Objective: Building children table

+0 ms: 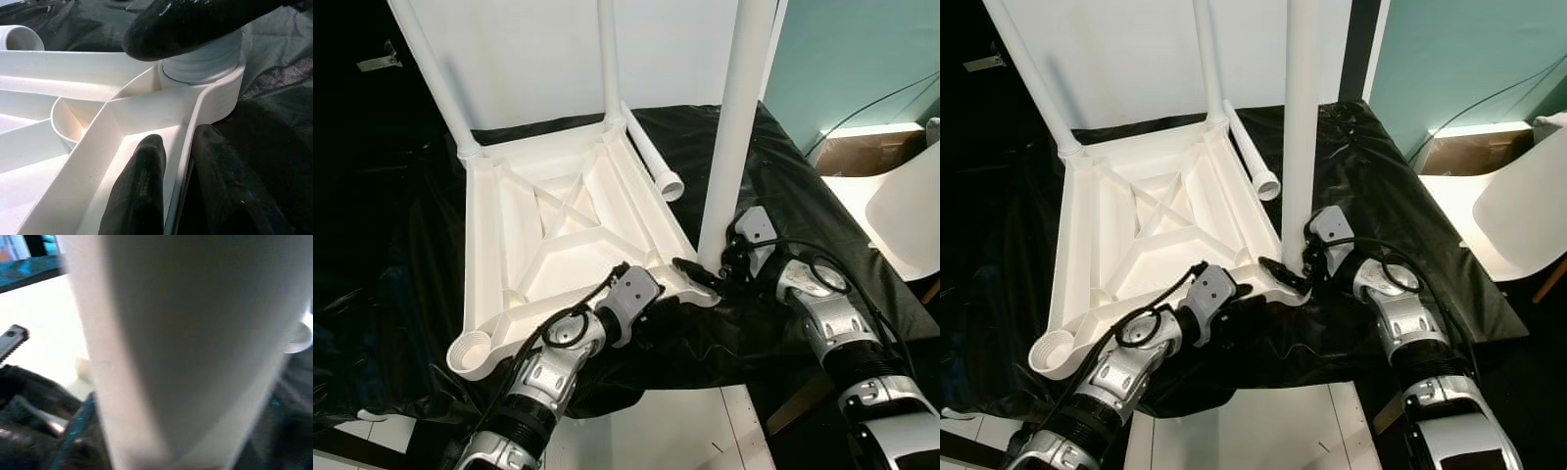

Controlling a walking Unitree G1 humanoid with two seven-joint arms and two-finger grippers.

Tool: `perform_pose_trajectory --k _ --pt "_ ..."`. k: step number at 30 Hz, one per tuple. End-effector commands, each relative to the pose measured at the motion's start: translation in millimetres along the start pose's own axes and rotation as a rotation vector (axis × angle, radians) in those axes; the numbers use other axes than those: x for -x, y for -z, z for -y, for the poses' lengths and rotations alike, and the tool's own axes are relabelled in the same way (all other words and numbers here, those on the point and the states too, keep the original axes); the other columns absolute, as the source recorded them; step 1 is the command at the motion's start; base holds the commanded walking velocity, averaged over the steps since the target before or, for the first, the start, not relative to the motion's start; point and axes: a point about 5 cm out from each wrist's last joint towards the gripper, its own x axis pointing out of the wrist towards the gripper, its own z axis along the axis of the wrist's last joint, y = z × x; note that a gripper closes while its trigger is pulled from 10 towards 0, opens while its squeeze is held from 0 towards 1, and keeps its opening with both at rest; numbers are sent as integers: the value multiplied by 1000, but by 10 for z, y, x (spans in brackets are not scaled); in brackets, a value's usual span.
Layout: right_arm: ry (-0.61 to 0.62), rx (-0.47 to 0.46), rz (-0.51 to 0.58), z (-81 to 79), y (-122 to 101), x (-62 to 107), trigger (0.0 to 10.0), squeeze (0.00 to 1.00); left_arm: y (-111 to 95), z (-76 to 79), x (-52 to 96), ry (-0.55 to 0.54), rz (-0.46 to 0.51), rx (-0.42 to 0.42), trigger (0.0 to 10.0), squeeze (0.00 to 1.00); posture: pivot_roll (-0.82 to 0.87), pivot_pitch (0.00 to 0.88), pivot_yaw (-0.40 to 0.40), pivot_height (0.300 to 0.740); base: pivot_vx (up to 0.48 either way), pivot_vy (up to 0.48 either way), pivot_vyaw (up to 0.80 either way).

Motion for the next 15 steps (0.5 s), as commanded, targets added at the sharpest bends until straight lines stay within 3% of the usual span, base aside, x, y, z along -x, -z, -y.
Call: perform_pose_trajectory --k 1,5,11,12,13,15 --pt "-27 -23 -22 -11 47 16 0 0 327 164 47 76 -129 70 10000 0 -74 0 36 740 0 0 0" --pt "-87 -42 -65 -35 106 43 0 0 331 153 56 76 -132 66 10000 0 -75 0 44 740 0 0 0" --pt "-80 -67 -98 -64 177 59 0 0 329 145 53 75 -132 63 10000 0 -78 0 43 740 0 0 0" --pt "74 -129 -47 -104 201 20 0 0 323 147 46 73 -128 64 10000 0 -74 0 41 740 0 0 0" --pt "74 -129 -47 -104 201 20 0 0 323 147 46 73 -128 64 10000 0 -74 0 41 740 0 0 0" --pt "246 -169 -12 -165 248 14 0 0 322 146 45 71 -126 65 10000 0 -75 0 41 740 0 0 0"
